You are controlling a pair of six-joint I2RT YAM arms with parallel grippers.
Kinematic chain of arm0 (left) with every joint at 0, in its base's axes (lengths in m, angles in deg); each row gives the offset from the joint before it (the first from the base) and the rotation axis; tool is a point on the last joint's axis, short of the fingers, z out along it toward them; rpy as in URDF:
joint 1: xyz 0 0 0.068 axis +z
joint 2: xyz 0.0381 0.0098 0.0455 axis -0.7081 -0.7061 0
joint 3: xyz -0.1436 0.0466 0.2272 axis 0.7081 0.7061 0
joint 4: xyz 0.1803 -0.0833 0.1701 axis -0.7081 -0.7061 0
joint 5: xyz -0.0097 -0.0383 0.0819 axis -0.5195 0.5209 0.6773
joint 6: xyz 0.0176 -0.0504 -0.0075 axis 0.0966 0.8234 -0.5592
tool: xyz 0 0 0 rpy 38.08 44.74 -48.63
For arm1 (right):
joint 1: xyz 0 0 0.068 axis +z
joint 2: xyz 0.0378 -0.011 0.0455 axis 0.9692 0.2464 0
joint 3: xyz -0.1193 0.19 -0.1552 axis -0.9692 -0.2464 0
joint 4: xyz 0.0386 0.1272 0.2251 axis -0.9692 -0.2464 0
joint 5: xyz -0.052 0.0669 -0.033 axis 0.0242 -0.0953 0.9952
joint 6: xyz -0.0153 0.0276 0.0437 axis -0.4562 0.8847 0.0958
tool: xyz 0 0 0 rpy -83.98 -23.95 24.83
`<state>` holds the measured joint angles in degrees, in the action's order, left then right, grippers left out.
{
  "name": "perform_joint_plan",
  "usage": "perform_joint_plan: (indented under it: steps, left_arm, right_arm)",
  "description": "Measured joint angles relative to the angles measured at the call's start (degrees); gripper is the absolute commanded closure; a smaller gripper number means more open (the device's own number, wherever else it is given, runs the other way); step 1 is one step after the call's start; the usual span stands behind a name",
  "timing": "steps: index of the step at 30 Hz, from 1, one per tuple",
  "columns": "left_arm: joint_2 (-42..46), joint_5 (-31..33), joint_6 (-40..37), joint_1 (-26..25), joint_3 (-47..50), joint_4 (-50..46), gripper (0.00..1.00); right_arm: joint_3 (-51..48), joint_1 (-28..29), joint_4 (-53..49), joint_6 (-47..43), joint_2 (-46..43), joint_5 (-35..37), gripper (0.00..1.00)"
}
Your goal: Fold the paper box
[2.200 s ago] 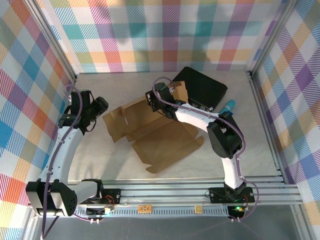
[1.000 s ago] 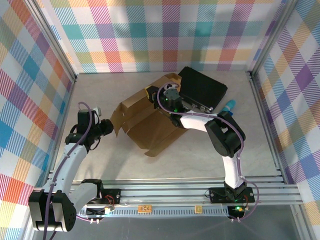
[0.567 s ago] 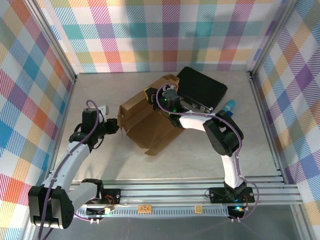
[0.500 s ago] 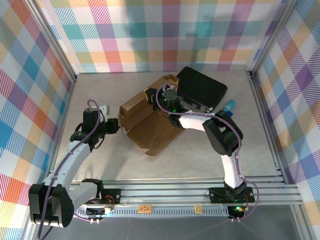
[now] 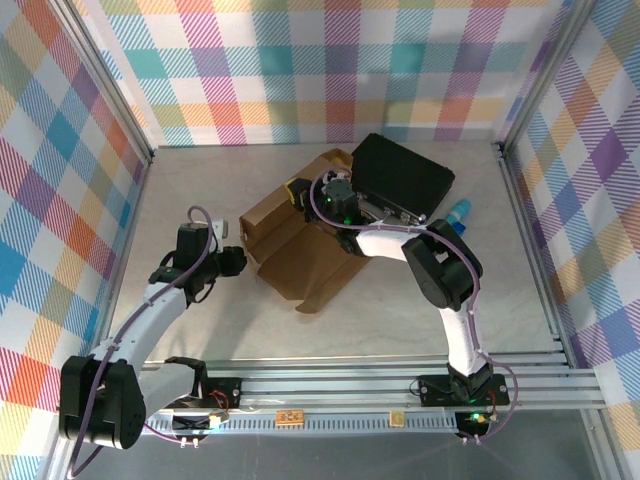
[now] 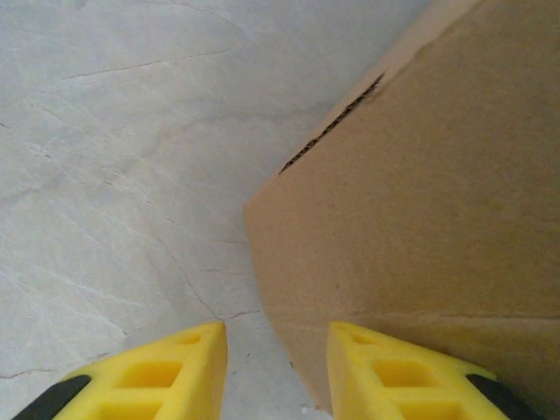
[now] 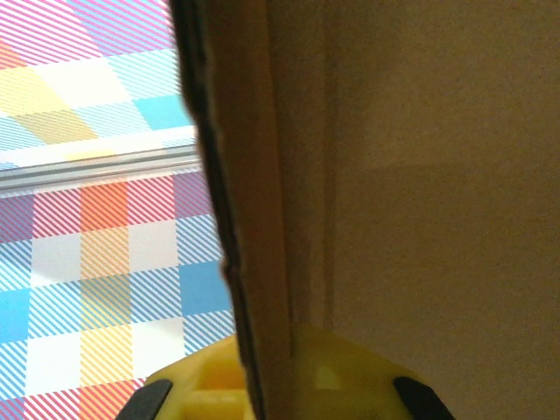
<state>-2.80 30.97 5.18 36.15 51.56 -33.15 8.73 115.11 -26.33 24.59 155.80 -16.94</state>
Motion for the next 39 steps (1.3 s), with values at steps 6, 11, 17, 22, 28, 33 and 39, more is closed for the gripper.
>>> perform_joint_plan:
  steps: [6,11,17,22,28,33,39]
  left_arm:
    - [-0.07,1.05,1.07,-1.99,0.0,1.51,0.61]
    - [-0.22,1.81,2.08,-3.15,0.7,2.99,0.58]
    - [-1.53,2.14,2.62,-4.09,1.38,5.11,0.56]
    - [-1.81,2.08,2.6,-4.85,1.46,6.82,0.53]
    - [-0.76,1.4,1.62,-5.62,1.46,7.06,0.45]
    - [0.5,0.44,0.37,-6.47,1.64,6.97,0.43]
    - [0.52,0.17,-0.85,-8.79,1.84,6.91,0.39]
  right_arm:
    - [-0.15,0.0,0.04,-0.44,1.01,-0.92,1.0]
    - [-1.25,0.0,0.66,-0.61,1.07,-1.29,1.0]
    - [-1.31,0.0,0.59,-0.63,1.14,-1.49,1.0]
    - [-1.29,0.0,0.48,-0.63,1.2,-1.73,1.0]
    - [-0.33,-0.07,-0.68,-0.63,1.38,-2.34,1.0]
    - [1.31,-0.44,-2.8,-0.61,1.64,-3.17,1.0]
    - [3.08,-0.81,-4.63,-0.59,2.05,-3.85,1.0]
